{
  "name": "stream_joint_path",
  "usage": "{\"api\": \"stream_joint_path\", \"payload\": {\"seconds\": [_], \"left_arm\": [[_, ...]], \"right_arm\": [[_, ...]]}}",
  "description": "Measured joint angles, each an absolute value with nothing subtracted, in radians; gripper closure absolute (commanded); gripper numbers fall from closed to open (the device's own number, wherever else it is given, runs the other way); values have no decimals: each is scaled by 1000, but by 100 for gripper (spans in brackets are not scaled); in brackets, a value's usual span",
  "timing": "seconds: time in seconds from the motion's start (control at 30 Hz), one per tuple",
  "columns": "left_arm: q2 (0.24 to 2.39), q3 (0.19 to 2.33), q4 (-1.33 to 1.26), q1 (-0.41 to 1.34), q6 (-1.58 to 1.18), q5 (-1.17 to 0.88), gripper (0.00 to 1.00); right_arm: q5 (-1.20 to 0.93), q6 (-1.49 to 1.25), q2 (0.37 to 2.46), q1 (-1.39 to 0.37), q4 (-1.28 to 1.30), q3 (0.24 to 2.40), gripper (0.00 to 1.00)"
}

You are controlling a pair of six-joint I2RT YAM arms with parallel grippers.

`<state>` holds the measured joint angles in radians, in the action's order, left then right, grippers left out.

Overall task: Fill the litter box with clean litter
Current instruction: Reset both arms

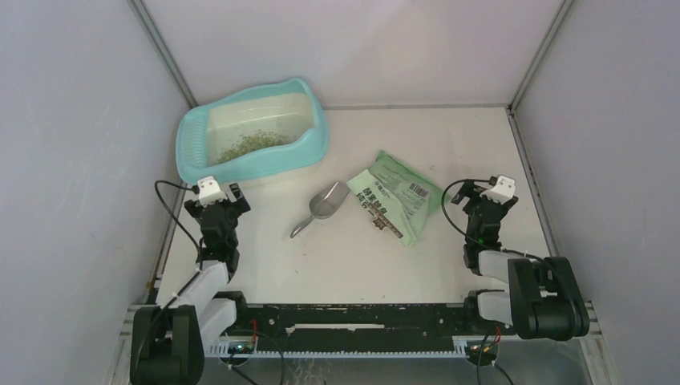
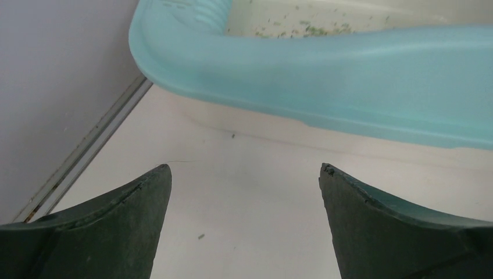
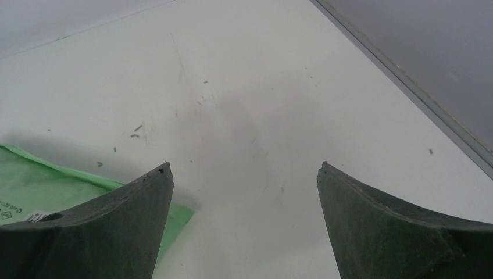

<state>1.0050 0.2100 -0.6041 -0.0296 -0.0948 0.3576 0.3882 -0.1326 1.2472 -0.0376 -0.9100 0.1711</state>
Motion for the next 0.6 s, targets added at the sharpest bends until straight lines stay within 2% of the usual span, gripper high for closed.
{"api": "stream_joint_path", "payload": {"seconds": [0.23, 0.6], "left_arm": [[808, 139, -603, -30, -110, 310, 0], [673, 65, -575, -30, -152, 295, 0]], "right_arm": [[311, -99, 1336, -58, -1090, 118, 1], [312, -51, 1352, -99, -1087, 154, 1]]}}
